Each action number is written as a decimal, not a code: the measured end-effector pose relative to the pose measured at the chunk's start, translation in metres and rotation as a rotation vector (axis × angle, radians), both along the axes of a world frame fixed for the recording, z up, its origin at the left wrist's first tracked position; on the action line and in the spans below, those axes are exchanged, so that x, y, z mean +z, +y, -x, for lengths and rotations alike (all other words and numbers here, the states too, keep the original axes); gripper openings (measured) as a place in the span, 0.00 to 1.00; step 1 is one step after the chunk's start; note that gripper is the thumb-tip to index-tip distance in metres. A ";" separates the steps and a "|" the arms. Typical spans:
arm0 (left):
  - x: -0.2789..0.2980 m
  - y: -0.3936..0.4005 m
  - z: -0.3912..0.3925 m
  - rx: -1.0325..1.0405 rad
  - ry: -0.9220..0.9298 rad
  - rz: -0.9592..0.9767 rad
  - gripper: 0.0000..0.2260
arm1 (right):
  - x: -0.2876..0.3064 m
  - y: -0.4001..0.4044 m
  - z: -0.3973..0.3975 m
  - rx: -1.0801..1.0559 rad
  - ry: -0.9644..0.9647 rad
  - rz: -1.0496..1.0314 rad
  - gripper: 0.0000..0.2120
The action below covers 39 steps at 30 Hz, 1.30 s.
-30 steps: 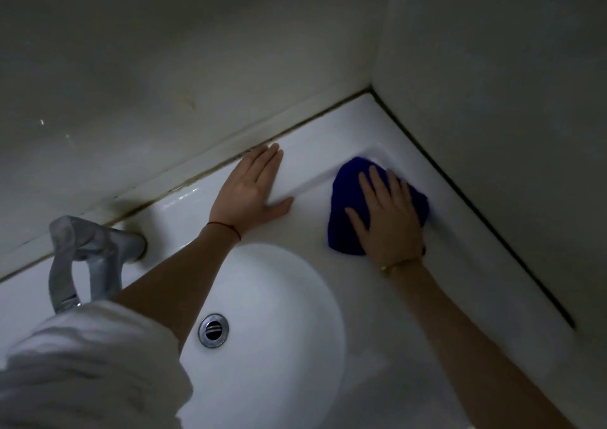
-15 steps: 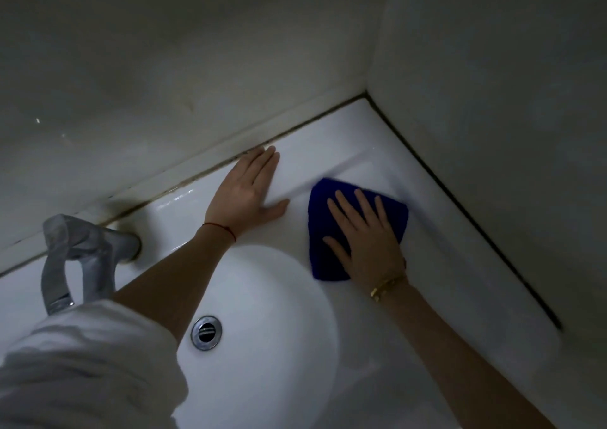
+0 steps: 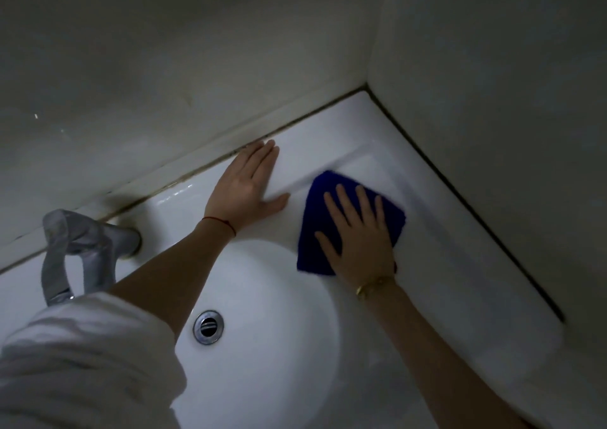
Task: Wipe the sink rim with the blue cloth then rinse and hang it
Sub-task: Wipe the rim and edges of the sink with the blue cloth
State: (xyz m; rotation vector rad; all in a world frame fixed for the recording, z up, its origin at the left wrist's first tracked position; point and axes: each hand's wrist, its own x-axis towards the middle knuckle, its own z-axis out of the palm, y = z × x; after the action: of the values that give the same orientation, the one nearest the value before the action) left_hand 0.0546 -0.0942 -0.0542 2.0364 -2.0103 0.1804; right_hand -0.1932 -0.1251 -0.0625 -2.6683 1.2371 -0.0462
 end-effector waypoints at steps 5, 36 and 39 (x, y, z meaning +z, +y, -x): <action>0.000 0.000 0.000 -0.006 0.005 0.030 0.34 | -0.004 0.002 0.038 0.228 -0.032 -0.011 0.29; -0.001 0.001 0.001 -0.009 -0.002 0.064 0.33 | 0.008 0.014 0.110 -0.007 0.107 -0.031 0.33; -0.001 0.001 0.000 -0.014 -0.007 0.065 0.33 | 0.012 0.035 0.089 -0.114 0.151 -0.028 0.34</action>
State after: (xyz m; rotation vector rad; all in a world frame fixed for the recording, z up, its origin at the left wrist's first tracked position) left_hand 0.0541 -0.0934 -0.0551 1.9839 -1.9957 0.2473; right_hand -0.2825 -0.0901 -0.0504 -2.6161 1.4227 0.1579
